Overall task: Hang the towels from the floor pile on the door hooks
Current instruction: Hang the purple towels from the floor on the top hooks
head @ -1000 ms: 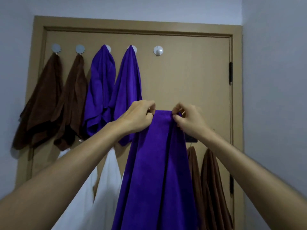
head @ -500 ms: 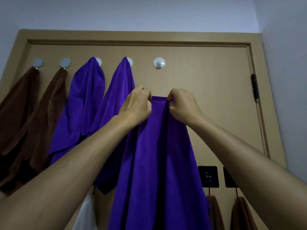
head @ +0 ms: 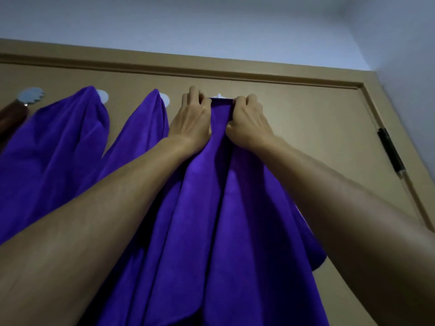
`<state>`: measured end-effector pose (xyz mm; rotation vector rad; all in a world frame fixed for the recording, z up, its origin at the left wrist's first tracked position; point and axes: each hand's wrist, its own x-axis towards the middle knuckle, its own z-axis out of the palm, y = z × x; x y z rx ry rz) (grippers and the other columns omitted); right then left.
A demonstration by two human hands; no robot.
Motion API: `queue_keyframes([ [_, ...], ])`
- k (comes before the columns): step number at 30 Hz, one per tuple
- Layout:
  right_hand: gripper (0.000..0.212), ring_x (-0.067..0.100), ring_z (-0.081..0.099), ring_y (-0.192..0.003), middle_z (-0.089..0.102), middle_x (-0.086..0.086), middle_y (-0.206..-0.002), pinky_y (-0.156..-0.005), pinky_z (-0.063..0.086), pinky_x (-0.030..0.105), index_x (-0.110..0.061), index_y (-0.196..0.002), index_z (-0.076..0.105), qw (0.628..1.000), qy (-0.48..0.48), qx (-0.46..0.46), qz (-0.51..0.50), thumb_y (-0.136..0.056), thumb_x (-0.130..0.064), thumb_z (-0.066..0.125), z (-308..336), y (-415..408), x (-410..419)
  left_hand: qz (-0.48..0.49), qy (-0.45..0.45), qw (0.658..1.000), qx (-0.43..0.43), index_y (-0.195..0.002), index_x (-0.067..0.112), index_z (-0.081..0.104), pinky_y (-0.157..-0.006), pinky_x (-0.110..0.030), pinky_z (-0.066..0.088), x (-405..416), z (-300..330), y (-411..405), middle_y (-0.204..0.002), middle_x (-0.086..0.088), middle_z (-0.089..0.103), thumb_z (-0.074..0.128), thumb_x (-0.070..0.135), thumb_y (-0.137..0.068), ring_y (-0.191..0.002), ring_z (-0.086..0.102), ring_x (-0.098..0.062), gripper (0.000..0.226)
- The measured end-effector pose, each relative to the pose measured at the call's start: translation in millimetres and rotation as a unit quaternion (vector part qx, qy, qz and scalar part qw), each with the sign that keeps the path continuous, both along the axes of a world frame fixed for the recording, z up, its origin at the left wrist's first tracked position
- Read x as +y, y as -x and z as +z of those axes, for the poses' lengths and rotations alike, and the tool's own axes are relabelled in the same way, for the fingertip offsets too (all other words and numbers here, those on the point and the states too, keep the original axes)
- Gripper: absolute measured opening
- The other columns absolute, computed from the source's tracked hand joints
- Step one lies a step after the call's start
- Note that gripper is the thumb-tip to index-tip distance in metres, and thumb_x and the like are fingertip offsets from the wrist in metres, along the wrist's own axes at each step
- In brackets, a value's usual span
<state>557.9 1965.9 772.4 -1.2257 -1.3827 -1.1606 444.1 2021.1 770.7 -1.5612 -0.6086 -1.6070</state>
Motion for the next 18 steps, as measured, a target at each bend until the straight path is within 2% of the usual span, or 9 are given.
queue_keyframes([
  [5, 0.051, 0.037, 0.038, -0.119, 0.033, 0.018, -0.135, -0.1, 0.034, 0.039, -0.002, -0.134, 0.034, 0.998, -0.048, 0.003, -0.043, -0.087, -0.017, 0.045, 28.1, -4.0, 25.2, -0.044, -0.009, 0.999, -0.011, -0.13, -0.002, 0.045, -0.101, -0.038, 0.039, 23.1, 30.8, -12.6, -0.135, -0.019, 0.034, 0.04, -0.001, -0.084, -0.122, 0.036, -0.033, 0.046],
  [9, 0.047, 0.037, 0.037, -0.121, 0.035, 0.016, -0.136, -0.102, 0.032, 0.04, -0.003, -0.131, 0.04, 0.996, -0.061, 0.011, -0.064, -0.089, -0.023, 0.042, 44.6, -7.7, 35.2, -0.048, 0.003, 0.999, -0.019, -0.128, -0.001, 0.048, -0.104, -0.042, 0.038, 30.1, 47.0, -16.7, -0.135, -0.015, 0.034, 0.041, 0.004, -0.085, -0.124, 0.034, -0.031, 0.043],
  [12, 0.041, 0.036, 0.037, -0.12, 0.035, 0.015, -0.136, -0.101, 0.032, 0.04, -0.003, -0.126, 0.046, 0.995, -0.061, 0.006, -0.075, -0.089, -0.022, 0.04, 45.3, -8.5, 35.2, -0.028, 0.026, 0.999, -0.018, -0.123, -0.002, 0.052, -0.107, -0.04, 0.035, 27.1, 49.8, -16.7, -0.133, -0.015, 0.039, 0.04, 0.006, -0.086, -0.125, 0.034, -0.031, 0.039],
  [15, 0.035, 0.036, 0.04, -0.116, 0.036, 0.016, -0.134, -0.096, 0.035, 0.04, -0.002, -0.119, 0.051, 0.994, -0.071, -0.021, -0.076, -0.089, -0.018, 0.042, 36.3, -8.9, 31.3, -0.024, 0.012, 0.999, -0.029, -0.116, -0.002, 0.054, -0.105, -0.04, 0.035, 23.4, 42.4, -12.8, -0.128, -0.018, 0.044, 0.04, 0.005, -0.085, -0.123, 0.036, -0.033, 0.034],
  [18, 0.027, 0.035, 0.045, -0.11, 0.045, 0.018, -0.123, -0.086, 0.037, 0.037, 0.0, -0.107, 0.056, 0.995, -0.094, -0.036, -0.024, -0.09, -0.015, 0.042, 23.6, -9.6, 29.0, -0.053, 0.021, 0.998, -0.035, -0.11, -0.001, 0.057, -0.098, -0.04, 0.039, 18.3, 32.3, -10.3, -0.122, -0.019, 0.05, 0.039, 0.007, -0.086, -0.118, 0.042, -0.034, 0.031],
])
